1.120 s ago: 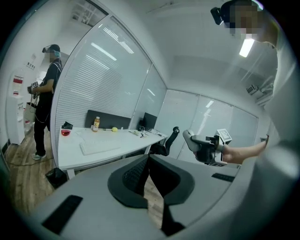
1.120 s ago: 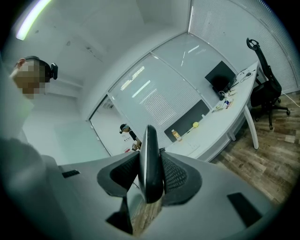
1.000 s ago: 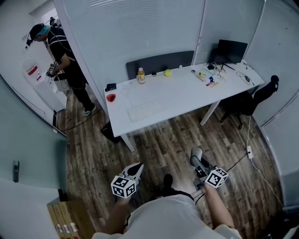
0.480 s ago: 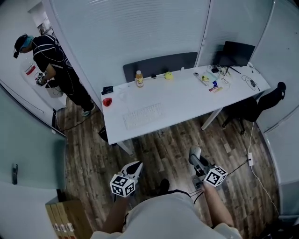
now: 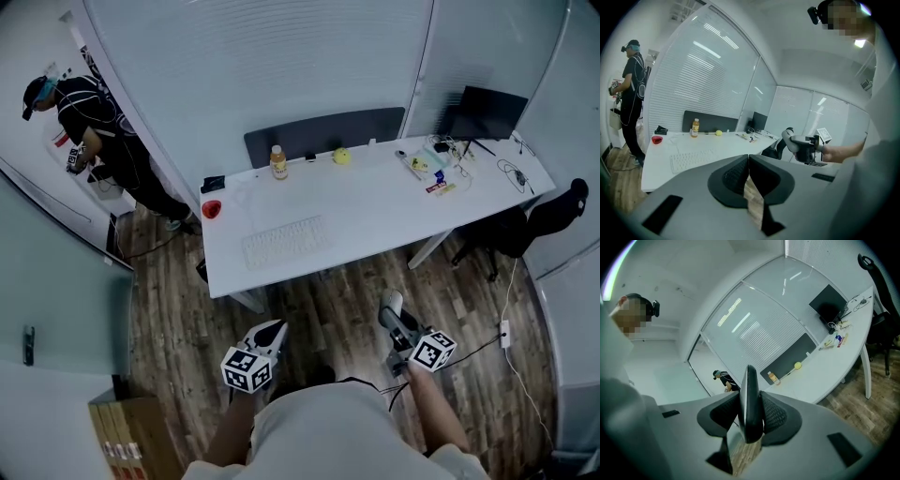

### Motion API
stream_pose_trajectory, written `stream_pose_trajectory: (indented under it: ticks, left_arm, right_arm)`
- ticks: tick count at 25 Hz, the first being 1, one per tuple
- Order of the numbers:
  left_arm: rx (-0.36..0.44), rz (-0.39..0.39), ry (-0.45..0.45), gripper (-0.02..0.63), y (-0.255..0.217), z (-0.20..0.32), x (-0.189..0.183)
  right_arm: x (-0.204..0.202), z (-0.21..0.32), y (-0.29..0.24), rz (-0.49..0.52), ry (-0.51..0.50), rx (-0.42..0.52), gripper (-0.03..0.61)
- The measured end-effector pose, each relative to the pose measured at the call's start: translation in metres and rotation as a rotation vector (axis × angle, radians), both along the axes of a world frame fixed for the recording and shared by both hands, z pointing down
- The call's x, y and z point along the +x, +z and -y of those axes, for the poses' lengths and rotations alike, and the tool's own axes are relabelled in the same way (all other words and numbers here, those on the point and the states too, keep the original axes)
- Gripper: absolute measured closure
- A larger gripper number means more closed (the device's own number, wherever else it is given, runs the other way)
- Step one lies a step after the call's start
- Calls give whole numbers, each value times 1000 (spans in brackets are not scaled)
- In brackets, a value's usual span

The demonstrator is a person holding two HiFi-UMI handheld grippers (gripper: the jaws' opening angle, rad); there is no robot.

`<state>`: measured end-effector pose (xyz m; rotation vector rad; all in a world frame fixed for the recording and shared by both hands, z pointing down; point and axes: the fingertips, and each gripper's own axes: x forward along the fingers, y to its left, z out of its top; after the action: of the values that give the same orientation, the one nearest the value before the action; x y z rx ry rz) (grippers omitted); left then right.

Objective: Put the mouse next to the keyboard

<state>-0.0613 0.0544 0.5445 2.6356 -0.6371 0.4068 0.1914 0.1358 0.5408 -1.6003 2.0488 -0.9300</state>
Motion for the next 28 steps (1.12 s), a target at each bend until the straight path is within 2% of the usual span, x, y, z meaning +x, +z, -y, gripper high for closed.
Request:
stream_pose_trajectory:
  ticks: [16,28]
  left_arm:
    - [-14,11,-50,595,7,34,21]
    - [-24,5,-30,595,14,103,31]
  right_arm:
    - [20,49,16,13,-53,-32,426]
    - [24,109,29,-14,-51,-85,426]
